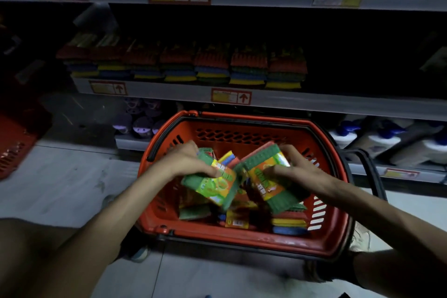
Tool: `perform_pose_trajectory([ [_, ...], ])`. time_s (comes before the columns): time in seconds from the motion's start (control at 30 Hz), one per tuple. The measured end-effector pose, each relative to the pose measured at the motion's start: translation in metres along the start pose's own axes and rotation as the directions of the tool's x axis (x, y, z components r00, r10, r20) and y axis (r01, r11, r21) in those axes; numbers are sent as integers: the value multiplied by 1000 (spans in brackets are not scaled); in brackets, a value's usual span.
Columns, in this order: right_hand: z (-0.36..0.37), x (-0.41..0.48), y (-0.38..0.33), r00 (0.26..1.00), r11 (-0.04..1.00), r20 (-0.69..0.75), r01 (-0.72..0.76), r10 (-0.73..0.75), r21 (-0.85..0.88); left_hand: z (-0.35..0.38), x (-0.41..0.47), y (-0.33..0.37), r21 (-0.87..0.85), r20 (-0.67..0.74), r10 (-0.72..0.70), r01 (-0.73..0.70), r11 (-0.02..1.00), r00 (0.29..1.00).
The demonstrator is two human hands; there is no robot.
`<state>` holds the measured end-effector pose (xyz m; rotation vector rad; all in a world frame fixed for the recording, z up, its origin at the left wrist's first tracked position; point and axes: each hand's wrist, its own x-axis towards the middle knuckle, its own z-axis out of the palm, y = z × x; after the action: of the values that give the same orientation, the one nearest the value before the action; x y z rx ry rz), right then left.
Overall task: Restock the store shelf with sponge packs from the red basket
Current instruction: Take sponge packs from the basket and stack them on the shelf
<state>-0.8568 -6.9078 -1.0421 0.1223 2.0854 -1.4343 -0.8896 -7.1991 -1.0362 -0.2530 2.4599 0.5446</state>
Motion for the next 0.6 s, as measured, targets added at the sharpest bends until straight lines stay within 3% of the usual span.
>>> perform_pose_trajectory([
  [0.07, -12, -12, 1, 999, 997, -40, 8, -5, 77, -5, -4, 9, -251, -22, 34, -39, 967, 999],
  [0.17, -26, -28, -2, 993, 988, -103, 66, -52, 136, -8, -11, 23, -467, -74, 72, -98, 879, 995],
  [0.3, -44, -48, -11, 971, 965, -144, 213, -191, 151, -7, -19, 39, -572, -116, 110, -157, 805, 987],
  [0.43, -56, -66, -16, 971, 929, -165, 218, -175, 299, -5, -33, 53, -666, -157, 132, -204, 718, 979],
  [0.6, -65, -76, -28, 965, 885, -223, 221, -138, 410, -8, -48, 80, -824, -145, 121, -187, 535, 982],
])
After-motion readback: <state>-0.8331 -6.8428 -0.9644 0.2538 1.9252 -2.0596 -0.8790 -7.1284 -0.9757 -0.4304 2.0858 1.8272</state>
